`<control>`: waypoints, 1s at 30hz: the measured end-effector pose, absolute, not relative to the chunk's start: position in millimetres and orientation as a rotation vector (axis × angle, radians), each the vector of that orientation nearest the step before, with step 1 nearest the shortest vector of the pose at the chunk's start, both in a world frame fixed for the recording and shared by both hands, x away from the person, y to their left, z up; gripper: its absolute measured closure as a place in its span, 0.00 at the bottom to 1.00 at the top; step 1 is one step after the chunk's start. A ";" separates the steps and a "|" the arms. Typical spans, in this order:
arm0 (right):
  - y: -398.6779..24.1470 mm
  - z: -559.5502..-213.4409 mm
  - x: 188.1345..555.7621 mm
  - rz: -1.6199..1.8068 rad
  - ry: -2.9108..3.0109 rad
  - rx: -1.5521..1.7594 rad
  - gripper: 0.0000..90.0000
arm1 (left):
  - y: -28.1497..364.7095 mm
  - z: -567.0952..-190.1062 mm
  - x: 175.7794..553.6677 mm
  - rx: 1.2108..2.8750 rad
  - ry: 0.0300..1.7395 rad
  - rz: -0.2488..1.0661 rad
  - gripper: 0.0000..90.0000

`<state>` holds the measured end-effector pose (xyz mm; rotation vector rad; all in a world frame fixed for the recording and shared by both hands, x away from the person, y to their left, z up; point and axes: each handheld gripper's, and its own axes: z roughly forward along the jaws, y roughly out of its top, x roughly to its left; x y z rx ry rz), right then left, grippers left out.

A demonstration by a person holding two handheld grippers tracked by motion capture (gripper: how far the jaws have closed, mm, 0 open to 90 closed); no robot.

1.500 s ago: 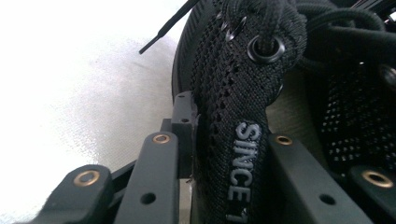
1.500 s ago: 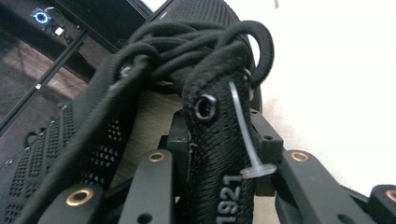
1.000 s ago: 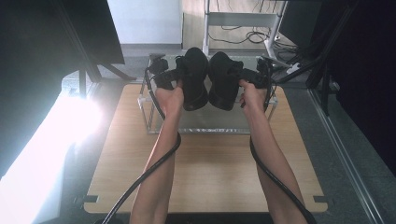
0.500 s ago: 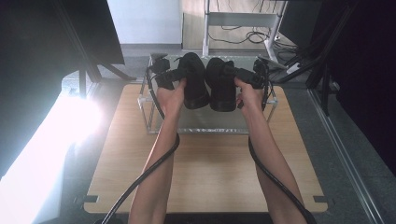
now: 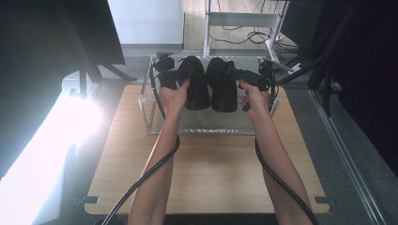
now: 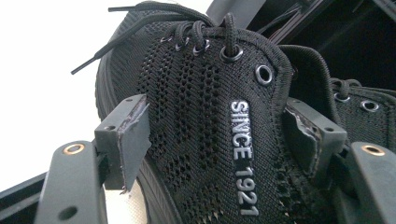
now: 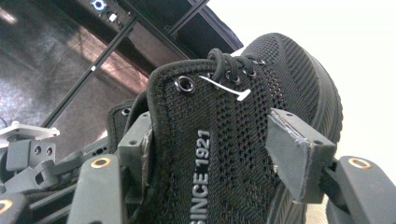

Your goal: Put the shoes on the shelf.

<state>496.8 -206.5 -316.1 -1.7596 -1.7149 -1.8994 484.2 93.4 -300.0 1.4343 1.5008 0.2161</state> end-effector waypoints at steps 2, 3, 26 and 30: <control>-208.0 -315.7 495.0 -1.913 -1.723 -1.741 0.39 | 94.6 -300.0 482.5 1.429 1.487 0.215 0.32; -208.8 -315.4 494.0 -1.920 -1.726 -1.738 0.38 | 95.6 -300.1 481.2 1.422 1.476 0.213 0.32; -245.6 -322.1 470.8 -1.989 -1.799 -1.688 0.26 | 137.1 -308.1 440.0 1.351 1.296 0.220 0.19; -251.1 -325.3 465.5 -1.979 -1.841 -1.689 0.25 | 144.4 -312.9 433.7 1.374 1.291 0.238 0.17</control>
